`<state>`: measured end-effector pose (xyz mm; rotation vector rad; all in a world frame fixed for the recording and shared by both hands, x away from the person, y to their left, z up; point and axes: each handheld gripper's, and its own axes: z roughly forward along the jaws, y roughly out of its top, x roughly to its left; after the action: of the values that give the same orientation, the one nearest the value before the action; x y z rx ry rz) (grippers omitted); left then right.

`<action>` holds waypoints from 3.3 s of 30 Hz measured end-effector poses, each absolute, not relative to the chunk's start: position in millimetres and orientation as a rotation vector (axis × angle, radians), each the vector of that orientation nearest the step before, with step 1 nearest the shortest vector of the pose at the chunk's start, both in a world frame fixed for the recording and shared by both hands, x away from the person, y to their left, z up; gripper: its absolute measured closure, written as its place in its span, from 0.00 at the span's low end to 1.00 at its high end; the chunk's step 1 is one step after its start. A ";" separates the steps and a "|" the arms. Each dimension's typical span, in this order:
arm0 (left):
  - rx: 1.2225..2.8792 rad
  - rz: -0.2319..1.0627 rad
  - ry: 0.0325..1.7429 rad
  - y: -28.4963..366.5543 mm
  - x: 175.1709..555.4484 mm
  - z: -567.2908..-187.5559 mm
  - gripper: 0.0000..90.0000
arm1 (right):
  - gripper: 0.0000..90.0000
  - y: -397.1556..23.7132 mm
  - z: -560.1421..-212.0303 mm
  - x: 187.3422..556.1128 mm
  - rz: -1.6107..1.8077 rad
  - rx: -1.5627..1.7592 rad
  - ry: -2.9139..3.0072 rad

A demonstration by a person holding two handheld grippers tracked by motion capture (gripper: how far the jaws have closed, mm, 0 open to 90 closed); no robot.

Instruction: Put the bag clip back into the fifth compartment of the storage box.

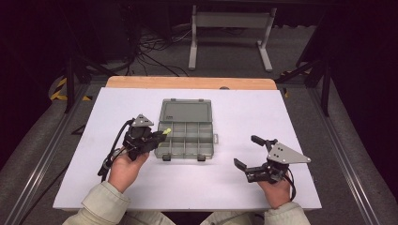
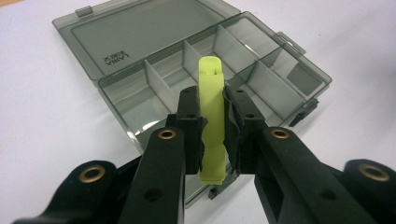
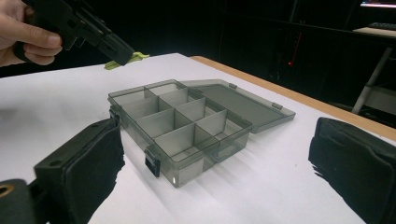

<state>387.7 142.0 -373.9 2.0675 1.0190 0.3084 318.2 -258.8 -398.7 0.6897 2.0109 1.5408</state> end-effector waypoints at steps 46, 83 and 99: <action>2.179 0.187 1.120 138.8 408.8 -410.6 0.86 | 0.03 -259.4 -398.5 317.5 1.541 0.686 2.013; 1.985 0.259 0.814 182.1 358.8 -368.8 0.06 | 0.03 -260.6 -396.5 316.1 1.547 0.682 2.009; 1.792 0.325 0.678 222.7 317.6 -367.9 0.04 | 0.03 -259.6 -396.5 316.3 1.559 0.671 2.009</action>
<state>317.6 222.7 -367.9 1.7916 0.6780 0.3248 316.3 -259.6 -396.5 0.6706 2.0088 1.5588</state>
